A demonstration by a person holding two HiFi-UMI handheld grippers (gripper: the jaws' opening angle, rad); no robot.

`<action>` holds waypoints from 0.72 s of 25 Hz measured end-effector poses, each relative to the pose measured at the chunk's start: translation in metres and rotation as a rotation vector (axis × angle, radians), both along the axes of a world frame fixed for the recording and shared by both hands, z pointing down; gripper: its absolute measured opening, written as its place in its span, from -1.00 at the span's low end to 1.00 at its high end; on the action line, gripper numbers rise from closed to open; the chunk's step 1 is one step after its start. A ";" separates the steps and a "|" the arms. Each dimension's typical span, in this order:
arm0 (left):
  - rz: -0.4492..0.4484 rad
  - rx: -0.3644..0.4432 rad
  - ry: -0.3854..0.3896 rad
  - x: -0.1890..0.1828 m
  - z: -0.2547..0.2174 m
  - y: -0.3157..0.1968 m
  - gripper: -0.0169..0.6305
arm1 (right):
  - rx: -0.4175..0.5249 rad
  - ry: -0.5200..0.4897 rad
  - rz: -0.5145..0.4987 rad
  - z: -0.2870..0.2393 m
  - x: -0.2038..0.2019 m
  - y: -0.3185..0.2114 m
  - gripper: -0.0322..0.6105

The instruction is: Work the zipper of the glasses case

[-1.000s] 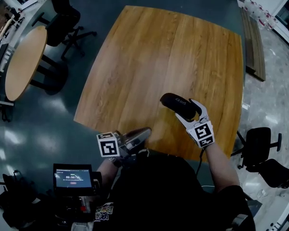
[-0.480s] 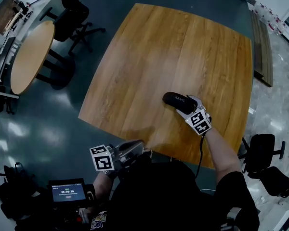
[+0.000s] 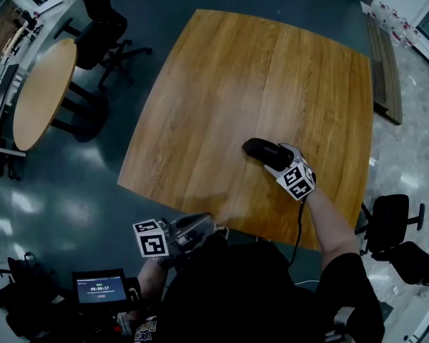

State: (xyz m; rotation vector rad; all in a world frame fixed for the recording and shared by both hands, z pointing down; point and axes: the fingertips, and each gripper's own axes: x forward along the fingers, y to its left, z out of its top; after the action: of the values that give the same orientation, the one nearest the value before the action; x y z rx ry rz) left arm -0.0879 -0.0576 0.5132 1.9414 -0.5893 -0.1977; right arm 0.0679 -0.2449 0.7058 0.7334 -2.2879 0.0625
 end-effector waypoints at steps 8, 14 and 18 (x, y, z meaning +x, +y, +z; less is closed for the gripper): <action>0.063 0.050 -0.029 -0.013 -0.001 -0.024 -0.95 | 0.061 -0.017 0.057 -0.031 0.008 0.015 0.18; 0.179 0.125 -0.054 -0.002 -0.009 -0.032 -0.95 | 0.093 -0.377 0.386 -0.114 0.020 0.043 -0.88; 0.243 0.208 -0.066 0.007 -0.005 -0.035 -0.95 | 0.056 -0.645 0.619 -0.169 0.012 0.087 -0.88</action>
State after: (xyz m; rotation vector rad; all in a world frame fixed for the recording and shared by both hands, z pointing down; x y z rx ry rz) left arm -0.0813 -0.0924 0.5080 2.2085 -0.3814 -0.0424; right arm 0.0803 -0.1576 0.5365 1.6138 -2.5474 0.5986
